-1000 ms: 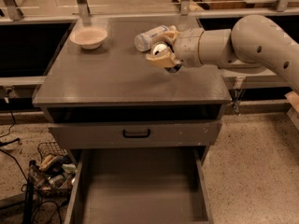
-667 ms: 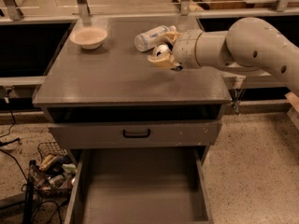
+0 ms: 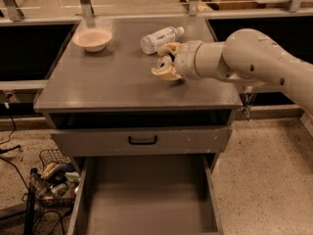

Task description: Pick pepsi can from middle drawer and place on counter

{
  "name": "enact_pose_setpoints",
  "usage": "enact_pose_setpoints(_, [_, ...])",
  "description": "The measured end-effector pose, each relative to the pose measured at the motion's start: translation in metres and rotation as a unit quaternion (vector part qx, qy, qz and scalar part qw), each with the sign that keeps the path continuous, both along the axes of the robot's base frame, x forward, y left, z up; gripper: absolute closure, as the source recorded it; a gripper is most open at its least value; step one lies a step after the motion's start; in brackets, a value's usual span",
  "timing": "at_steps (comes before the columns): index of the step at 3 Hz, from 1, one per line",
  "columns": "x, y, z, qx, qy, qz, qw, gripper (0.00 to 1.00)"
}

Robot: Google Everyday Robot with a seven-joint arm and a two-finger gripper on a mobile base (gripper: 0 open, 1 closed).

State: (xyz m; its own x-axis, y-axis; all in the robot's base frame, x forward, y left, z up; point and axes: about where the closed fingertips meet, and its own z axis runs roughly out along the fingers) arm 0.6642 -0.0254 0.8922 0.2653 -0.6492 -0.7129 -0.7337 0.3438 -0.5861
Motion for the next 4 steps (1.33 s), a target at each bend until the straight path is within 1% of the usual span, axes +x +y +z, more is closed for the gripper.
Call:
enact_pose_setpoints(1, [-0.006, 0.007, -0.010, -0.015, -0.003, -0.003, 0.9999, 1.00])
enact_pose_setpoints(2, [-0.015, 0.018, -0.025, -0.040, -0.007, -0.004, 0.9991, 1.00])
enact_pose_setpoints(4, [-0.018, 0.019, -0.026, -0.041, -0.008, -0.006, 0.9991, 1.00])
